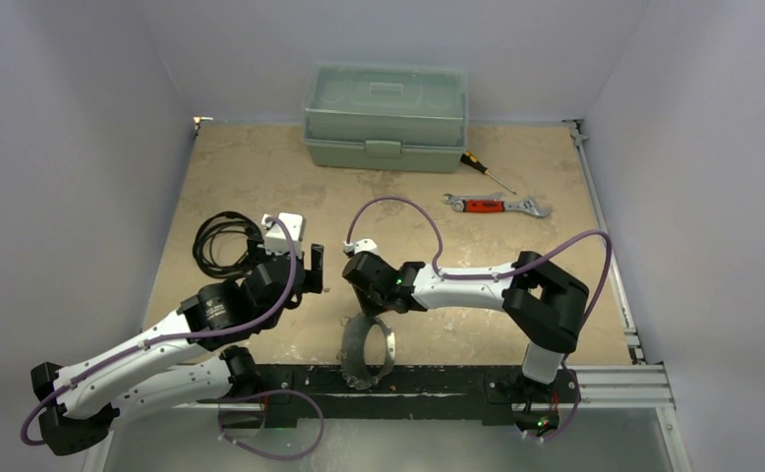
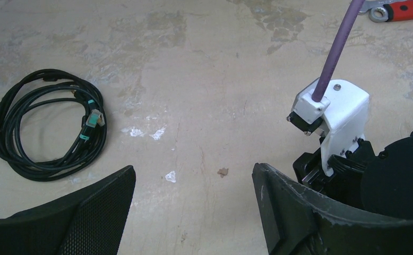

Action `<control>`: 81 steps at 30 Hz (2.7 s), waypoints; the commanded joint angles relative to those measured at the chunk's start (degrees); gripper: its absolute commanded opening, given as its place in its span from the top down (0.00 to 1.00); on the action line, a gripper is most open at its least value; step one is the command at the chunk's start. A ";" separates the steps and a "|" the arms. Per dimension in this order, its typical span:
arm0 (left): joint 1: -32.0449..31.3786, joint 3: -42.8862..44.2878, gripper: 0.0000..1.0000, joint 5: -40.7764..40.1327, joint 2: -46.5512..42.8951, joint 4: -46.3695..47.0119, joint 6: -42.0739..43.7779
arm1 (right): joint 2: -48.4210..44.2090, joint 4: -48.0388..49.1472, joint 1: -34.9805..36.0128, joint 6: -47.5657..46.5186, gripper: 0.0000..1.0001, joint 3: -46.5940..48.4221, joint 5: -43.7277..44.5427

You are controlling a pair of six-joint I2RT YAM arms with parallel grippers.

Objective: Put the keys on the keyring

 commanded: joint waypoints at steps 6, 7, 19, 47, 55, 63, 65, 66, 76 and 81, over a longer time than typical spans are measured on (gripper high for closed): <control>0.34 -0.13 0.19 0.08 -0.25 0.82 1.14 | 0.09 -0.28 -0.15 0.59 0.82 2.47 -1.31; 0.34 -0.10 0.19 0.08 -0.25 0.84 1.10 | 0.04 -0.28 -0.15 0.60 0.82 2.47 -1.38; 0.32 -0.13 0.19 0.08 -0.27 0.77 1.09 | -1.86 3.58 -0.15 0.89 0.69 1.85 -8.81; 0.34 -0.27 0.19 0.34 -0.91 0.84 1.27 | -2.92 -3.80 -0.15 2.35 0.58 8.37 -1.26; 0.34 -0.25 0.19 0.63 -0.78 0.88 1.35 | -0.30 -5.36 -0.14 3.85 0.60 8.14 -0.30; 0.34 -0.30 0.19 0.83 -0.95 0.83 1.26 | 3.26 -2.85 -0.06 3.01 0.62 9.37 -1.44; 0.34 -0.26 0.19 0.93 -0.95 0.83 1.31 | 3.70 -2.83 -0.06 2.88 0.62 9.89 -1.48; 0.34 -0.27 0.19 0.94 -0.95 0.84 1.27 | 3.83 -2.94 -0.06 2.92 0.62 10.07 -1.57; 0.34 -0.32 0.19 1.13 -1.30 0.83 1.35 | 4.43 -3.04 0.61 2.77 0.66 10.66 -3.25; 0.34 -0.38 0.19 1.08 -1.48 0.83 1.34 | 4.26 -3.68 0.64 2.68 0.67 10.49 -3.44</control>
